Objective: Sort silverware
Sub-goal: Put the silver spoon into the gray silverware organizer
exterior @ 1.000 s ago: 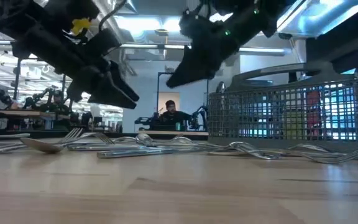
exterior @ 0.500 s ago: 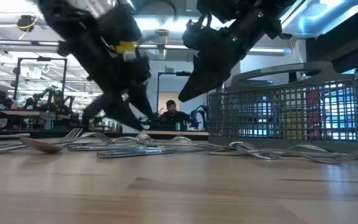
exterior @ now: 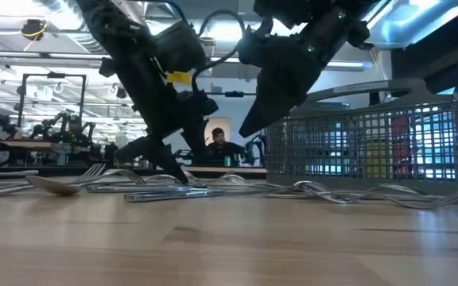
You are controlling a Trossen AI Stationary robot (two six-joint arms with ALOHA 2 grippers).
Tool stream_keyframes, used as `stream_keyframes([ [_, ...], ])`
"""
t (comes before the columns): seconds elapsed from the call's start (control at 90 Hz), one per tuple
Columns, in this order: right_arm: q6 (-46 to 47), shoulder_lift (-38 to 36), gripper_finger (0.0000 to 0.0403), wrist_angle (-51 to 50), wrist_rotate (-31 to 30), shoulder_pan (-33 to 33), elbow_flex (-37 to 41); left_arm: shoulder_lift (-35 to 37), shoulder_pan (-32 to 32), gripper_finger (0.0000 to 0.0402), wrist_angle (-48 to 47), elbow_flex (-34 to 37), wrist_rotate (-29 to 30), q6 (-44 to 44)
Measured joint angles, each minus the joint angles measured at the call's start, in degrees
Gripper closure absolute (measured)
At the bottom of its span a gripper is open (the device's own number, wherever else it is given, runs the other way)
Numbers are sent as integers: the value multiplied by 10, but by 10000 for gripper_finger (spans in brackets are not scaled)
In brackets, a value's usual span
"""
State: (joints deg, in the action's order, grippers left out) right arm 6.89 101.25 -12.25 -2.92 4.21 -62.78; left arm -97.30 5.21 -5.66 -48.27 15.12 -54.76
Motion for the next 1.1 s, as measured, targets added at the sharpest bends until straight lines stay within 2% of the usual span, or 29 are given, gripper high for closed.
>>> stream_keyframes([
  [0.144, -1, 0, 352, 1, 0, 0, 0, 0, 2, 177, -10, -1, -5, -6],
  [0.378, -1, 0, 352, 4, 0, 0, 0, 0, 16, 286, -20, 0, -51, 28],
  [0.544, -1, 0, 352, 4, 0, 0, 0, -6, 29, 332, -26, 0, -96, 20],
  [0.678, -1, 0, 352, 5, 0, 0, 0, -34, 38, 351, -20, -1, -109, 25],
  [0.867, -2, 0, 352, 5, 0, 0, 0, -57, 37, 356, -9, -2, -108, 26],
  [0.989, -3, 0, 352, 5, 0, 0, 0, -58, 31, 363, -4, -2, -94, 36],
  [1.1, -3, 0, 352, 5, 0, 0, 0, -57, 21, 389, -8, -4, -69, 37],
])
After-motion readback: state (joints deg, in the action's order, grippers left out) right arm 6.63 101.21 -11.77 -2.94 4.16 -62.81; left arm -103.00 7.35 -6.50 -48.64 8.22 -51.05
